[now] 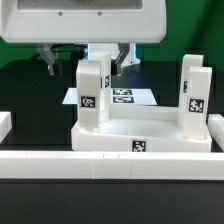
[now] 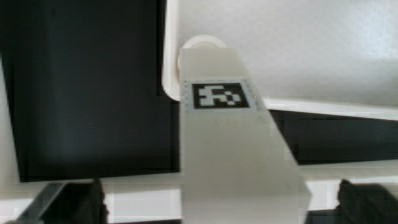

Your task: Assemble desk

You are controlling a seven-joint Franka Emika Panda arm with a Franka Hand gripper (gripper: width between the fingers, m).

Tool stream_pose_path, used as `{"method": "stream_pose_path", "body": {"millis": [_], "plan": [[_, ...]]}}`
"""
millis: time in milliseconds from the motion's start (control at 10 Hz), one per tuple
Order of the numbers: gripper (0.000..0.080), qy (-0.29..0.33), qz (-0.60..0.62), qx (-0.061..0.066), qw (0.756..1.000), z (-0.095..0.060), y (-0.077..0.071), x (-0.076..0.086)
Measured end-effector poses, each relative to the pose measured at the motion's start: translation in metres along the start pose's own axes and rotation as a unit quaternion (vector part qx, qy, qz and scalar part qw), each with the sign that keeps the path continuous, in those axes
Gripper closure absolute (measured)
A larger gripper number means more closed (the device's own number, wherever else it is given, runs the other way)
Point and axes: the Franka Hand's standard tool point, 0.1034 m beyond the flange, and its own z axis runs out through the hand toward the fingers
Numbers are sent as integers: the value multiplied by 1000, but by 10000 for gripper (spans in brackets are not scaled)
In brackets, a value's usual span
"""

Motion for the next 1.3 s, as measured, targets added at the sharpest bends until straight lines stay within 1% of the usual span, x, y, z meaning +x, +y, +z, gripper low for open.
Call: {"method": "stream_pose_path", "body": {"millis": [200, 300, 400, 700, 800, 1000, 1200, 1300], "plan": [[407, -2, -19, -1, 1000, 2, 0, 0], [407, -3, -24, -1, 1000, 3, 0, 0], [510, -3, -23, -1, 1000, 3, 0, 0], [510, 2, -20, 1, 1000, 3, 1, 0], [510, 13, -13, 1, 1000, 1, 5, -4], [510, 40, 4, 1, 999, 3, 9, -15], [509, 64, 18, -3, 998, 3, 9, -21], [509, 77, 27, 1, 997, 3, 10, -23]]}}
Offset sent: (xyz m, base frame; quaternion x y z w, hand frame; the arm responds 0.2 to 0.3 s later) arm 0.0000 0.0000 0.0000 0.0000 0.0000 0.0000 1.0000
